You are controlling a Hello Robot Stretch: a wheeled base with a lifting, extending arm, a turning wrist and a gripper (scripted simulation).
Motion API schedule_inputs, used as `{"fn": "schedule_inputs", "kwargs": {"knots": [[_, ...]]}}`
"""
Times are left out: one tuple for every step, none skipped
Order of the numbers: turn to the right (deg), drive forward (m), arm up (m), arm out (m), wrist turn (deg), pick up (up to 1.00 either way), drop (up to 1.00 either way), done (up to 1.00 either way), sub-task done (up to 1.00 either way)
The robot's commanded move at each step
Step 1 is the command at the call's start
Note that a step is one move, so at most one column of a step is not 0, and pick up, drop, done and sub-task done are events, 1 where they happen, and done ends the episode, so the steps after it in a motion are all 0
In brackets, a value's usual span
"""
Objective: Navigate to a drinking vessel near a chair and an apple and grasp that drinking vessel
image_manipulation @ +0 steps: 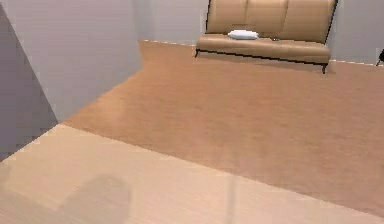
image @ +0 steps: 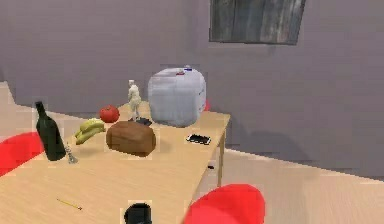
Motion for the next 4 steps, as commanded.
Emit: {"fn": "schedule_inputs", "kwargs": {"knots": [[-45.0, 0.00, 0.00, 0.00, 0.0, 0.00, 0.00, 0.00, 0.00], [-45.0, 0.00, 0.00, 0.00, 0.0, 0.00, 0.00, 0.00, 0.00], [-18.0, 0.00, 0.00, 0.00, 0.0, 0.00, 0.00, 0.00, 0.00], [0.0, 0.00, 0.50, 0.00, 0.0, 0.00, 0.00, 0.00, 0.00]]}}
